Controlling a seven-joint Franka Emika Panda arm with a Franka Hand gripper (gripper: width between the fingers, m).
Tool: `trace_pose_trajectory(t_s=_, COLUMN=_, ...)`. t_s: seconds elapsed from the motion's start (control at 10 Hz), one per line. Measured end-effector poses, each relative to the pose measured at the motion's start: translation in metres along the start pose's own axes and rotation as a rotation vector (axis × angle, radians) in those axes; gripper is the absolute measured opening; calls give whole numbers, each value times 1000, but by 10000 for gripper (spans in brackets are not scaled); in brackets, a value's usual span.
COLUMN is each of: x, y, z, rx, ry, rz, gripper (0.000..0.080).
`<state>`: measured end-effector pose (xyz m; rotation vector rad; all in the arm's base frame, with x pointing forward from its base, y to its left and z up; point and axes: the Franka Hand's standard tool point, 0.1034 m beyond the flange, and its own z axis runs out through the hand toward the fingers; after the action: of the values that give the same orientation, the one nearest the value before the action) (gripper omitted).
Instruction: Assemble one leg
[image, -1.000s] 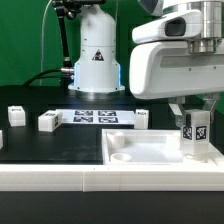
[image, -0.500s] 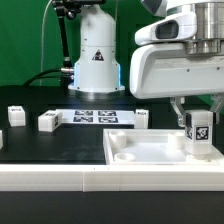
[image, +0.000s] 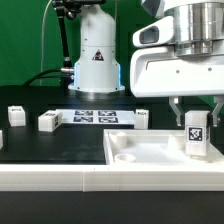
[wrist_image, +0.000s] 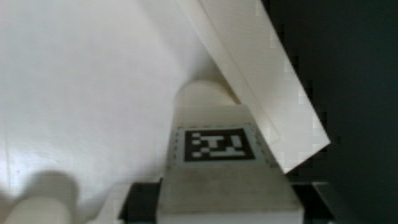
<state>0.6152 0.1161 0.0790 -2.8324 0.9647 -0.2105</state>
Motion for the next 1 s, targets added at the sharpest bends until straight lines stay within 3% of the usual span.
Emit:
trace_pose_trajectory(t_s=0.3, x=0, y=0, z=1, rx=7, ry=-9, rz=383, gripper=292)
trace_pose_trajectory(t_s=0.7, x=2, y=2, z=0, rx=28, ry=-34, rz=564, gripper=292)
trace_pose_trajectory(t_s=0.8, x=1, y=1, z=0, rx=28, ry=-34, rz=563, gripper=372)
trace_pose_trajectory(t_s=0.9, x=1, y=1, z=0, rx=28, ry=-34, rz=516, gripper=509)
trace_pose_trajectory(t_s=1.0, x=-1, y=0, z=1, rx=25, ry=-36, rz=485, gripper=509)
